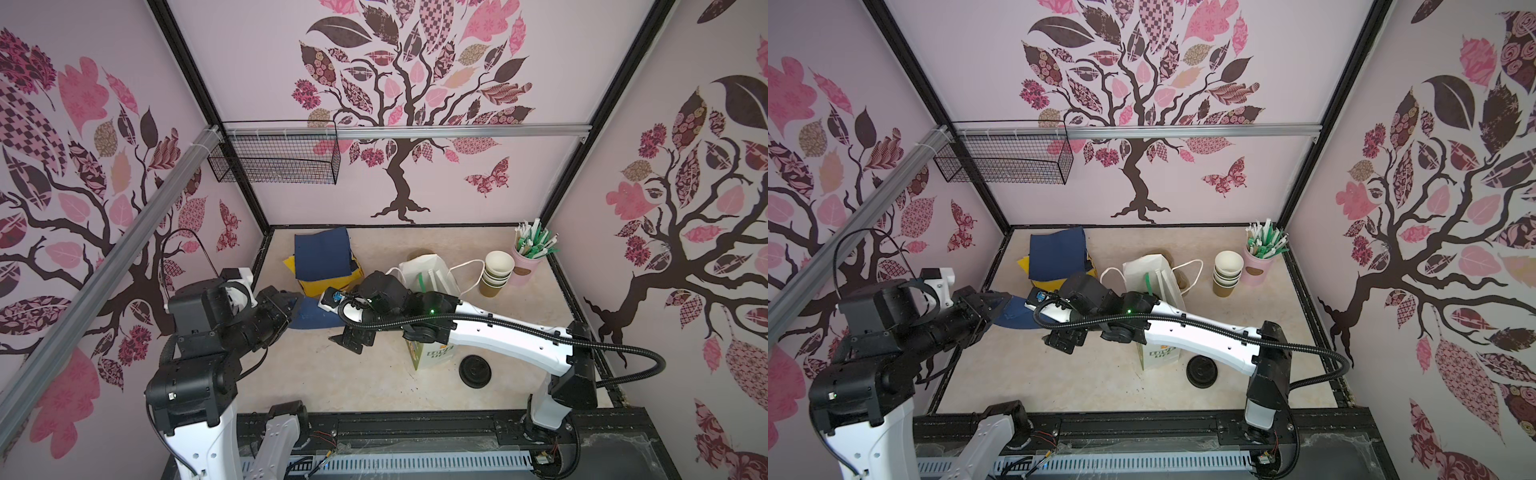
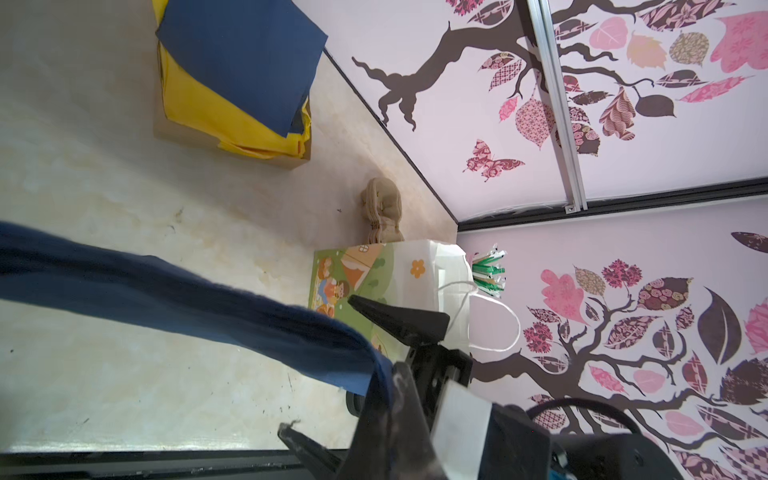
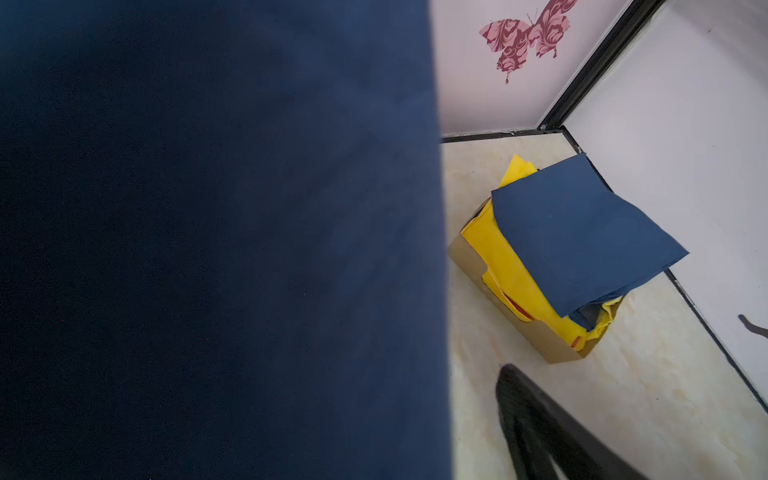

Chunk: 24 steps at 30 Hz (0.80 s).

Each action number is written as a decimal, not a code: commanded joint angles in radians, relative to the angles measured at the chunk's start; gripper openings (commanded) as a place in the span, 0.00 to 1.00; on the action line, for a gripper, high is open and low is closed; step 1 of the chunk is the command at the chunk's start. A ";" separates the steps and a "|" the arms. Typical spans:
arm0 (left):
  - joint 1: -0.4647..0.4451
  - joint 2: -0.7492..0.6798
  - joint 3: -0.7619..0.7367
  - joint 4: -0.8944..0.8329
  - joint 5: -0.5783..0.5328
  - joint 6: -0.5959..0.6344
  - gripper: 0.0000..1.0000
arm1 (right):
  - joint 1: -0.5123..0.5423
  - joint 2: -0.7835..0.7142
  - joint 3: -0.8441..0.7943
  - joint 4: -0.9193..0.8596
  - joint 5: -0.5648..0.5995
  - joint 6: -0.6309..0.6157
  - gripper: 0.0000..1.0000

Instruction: Pack the takeout coffee

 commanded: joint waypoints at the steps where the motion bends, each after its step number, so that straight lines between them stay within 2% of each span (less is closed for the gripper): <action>1: 0.000 -0.013 0.049 -0.083 0.033 0.004 0.00 | 0.023 -0.076 -0.004 0.132 -0.059 0.030 0.88; 11: -0.001 0.004 0.100 -0.107 0.030 0.012 0.00 | 0.023 -0.157 -0.101 0.192 -0.133 0.123 0.60; 14: -0.002 0.013 0.120 -0.108 0.039 0.007 0.00 | 0.023 -0.151 -0.105 0.188 -0.135 0.128 0.49; 19: -0.001 0.016 0.129 -0.113 0.053 -0.002 0.00 | 0.023 -0.126 -0.085 0.206 -0.136 0.136 0.36; 21: -0.001 0.012 0.124 -0.111 0.055 -0.008 0.00 | 0.024 -0.120 -0.076 0.210 -0.141 0.137 0.29; 24: 0.000 0.008 0.119 -0.102 0.057 -0.018 0.00 | 0.023 -0.123 -0.074 0.214 -0.158 0.143 0.11</action>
